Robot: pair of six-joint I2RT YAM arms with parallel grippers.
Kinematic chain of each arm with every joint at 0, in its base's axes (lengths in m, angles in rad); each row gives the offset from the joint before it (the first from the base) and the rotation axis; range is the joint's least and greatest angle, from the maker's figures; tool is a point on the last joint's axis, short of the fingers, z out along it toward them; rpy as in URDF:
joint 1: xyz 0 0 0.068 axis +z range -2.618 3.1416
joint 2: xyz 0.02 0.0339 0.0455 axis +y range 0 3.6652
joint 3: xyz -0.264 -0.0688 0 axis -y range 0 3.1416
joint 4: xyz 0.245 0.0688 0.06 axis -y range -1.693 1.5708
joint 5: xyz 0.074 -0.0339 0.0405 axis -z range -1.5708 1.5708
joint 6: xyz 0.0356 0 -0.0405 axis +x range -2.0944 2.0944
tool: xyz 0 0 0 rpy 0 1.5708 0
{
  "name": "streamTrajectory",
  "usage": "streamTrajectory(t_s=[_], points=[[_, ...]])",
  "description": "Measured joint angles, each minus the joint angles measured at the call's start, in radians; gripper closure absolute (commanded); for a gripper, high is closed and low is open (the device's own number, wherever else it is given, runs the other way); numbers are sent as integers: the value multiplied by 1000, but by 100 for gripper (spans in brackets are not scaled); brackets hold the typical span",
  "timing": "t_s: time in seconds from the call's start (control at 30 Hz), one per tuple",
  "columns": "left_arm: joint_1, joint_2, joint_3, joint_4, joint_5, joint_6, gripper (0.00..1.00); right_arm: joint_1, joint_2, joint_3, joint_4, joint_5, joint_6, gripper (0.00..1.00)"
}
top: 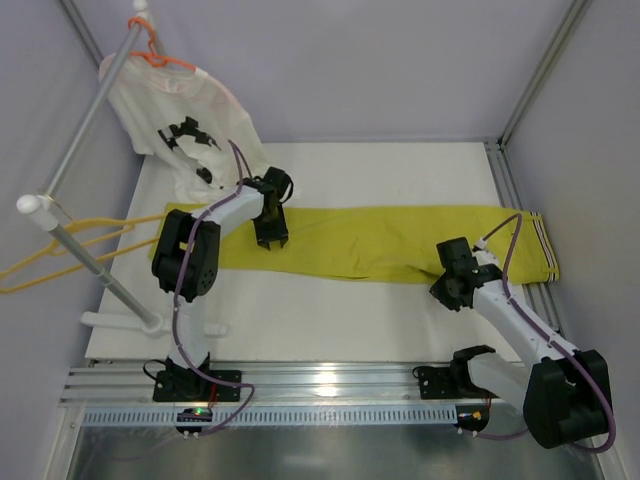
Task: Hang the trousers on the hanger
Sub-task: Fold the trousers
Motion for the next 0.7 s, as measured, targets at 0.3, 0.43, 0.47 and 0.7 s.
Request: streamTrajectory(t_s=[0.3,0.43,0.47,0.7], points=[[26,34,6,-6,28,-8,62,-24,-28,-51,201,50,3,69],[26,34,6,-7,27,-8,62,-47,-18,-51,256,72,6,69],[26,34,6,-7,27,-8,62,-52,-12,-51,267,74,6,69],[29,34,7,-7,28,-8,62,-59,11,-58,310,79,37,76]])
